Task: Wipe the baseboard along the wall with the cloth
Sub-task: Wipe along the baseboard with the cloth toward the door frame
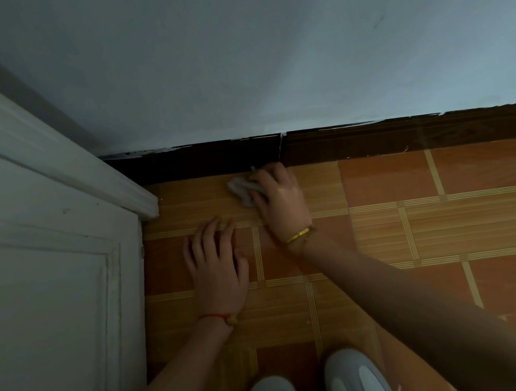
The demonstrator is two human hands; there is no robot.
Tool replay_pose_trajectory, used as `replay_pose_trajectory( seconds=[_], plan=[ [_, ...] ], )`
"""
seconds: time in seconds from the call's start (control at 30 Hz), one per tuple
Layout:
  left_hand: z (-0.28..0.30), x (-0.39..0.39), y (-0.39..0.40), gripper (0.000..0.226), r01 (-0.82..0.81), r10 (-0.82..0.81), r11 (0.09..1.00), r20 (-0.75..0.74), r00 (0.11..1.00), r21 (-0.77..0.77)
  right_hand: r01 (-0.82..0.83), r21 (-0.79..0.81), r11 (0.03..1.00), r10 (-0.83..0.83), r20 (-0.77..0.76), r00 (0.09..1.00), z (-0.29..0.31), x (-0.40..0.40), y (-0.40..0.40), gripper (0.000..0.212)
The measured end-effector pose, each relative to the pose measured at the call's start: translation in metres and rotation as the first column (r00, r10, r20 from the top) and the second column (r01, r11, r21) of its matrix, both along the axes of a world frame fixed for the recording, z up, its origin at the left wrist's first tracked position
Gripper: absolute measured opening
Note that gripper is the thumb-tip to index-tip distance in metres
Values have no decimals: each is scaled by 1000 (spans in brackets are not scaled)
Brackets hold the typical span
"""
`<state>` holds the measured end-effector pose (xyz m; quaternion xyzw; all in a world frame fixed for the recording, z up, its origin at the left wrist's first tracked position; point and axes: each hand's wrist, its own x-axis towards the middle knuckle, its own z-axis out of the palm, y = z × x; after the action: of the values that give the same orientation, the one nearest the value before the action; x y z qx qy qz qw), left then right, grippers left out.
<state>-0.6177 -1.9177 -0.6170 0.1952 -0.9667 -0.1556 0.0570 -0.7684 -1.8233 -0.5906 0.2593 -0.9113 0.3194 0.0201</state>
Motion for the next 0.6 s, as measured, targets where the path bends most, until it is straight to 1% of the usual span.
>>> replay_pose_trajectory(
  seconds=[0.1,0.17,0.27,0.37,0.43,0.5,0.53,0.6],
  plan=[
    [0,0,0,49,4,-4,1000,4,1000,1,-31,23,999,32,-20,999,1,-5,6,25],
    [0,0,0,49,-1,0,1000,10,1000,13,29,11,1000,-29,-10,1000,0,-10,27,28],
    [0,0,0,49,-9,9,1000,4,1000,22,224,-1,975,-224,-6,975,-1,-24,77,36],
    [1,0,1,48,-13,13,1000,-7,1000,25,467,12,884,-467,-12,884,3,-41,127,33],
    [4,-2,4,47,-29,29,999,-4,1000,33,552,15,834,-552,3,834,4,-48,142,31],
    [8,-7,8,46,-58,59,997,-14,998,56,537,38,843,-538,5,843,4,-47,135,32],
    [10,-11,11,45,-64,65,996,-22,998,68,495,48,868,-495,-5,869,3,-44,126,33],
    [12,-21,19,45,-31,34,996,-35,999,78,357,60,932,-356,-30,934,1,-34,101,32]
  ],
)
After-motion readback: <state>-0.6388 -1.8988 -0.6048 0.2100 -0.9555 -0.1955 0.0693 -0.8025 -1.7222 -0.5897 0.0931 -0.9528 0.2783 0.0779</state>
